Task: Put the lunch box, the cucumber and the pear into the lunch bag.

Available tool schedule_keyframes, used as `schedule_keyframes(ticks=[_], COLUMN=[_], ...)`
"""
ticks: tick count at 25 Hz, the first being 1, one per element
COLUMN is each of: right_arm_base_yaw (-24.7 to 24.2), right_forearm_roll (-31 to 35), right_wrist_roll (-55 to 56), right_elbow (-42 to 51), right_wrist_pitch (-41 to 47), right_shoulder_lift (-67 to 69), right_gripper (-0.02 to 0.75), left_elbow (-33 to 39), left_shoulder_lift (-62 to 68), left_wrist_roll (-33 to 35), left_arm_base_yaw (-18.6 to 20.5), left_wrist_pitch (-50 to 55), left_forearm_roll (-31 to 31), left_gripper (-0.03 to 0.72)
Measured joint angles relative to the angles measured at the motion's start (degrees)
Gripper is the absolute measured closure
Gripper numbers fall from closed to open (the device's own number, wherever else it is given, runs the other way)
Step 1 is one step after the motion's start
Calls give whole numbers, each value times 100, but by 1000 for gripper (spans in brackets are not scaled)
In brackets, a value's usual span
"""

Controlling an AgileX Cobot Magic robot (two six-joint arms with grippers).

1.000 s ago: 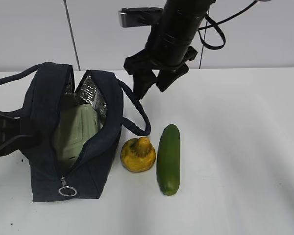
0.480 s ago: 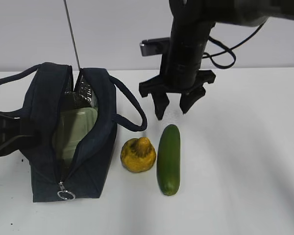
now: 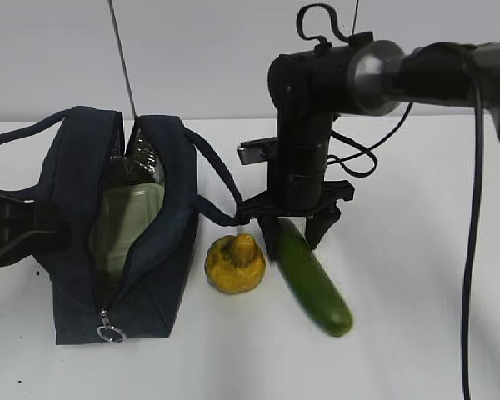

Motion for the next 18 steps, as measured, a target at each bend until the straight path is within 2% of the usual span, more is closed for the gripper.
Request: schedule_keyframes(ticks=[4, 12, 18], right_arm_base_yaw=[0, 0, 0], right_forearm_roll=[0, 10, -231], right_wrist_roll=[10, -125, -269], right_elbow=[0, 0, -35], right_wrist_pitch=[0, -11, -11], right_shoulder_lift=[88, 88, 67], right_gripper=[239, 326, 332], left_elbow=[0, 0, 0], left_shoulder_lift=[0, 0, 0], left_wrist_roll=[0, 0, 0], left_arm_base_yaw=[0, 0, 0], left_wrist_pitch=[0, 0, 2], left_forearm_roll=[0, 0, 0], left_gripper=[704, 704, 704])
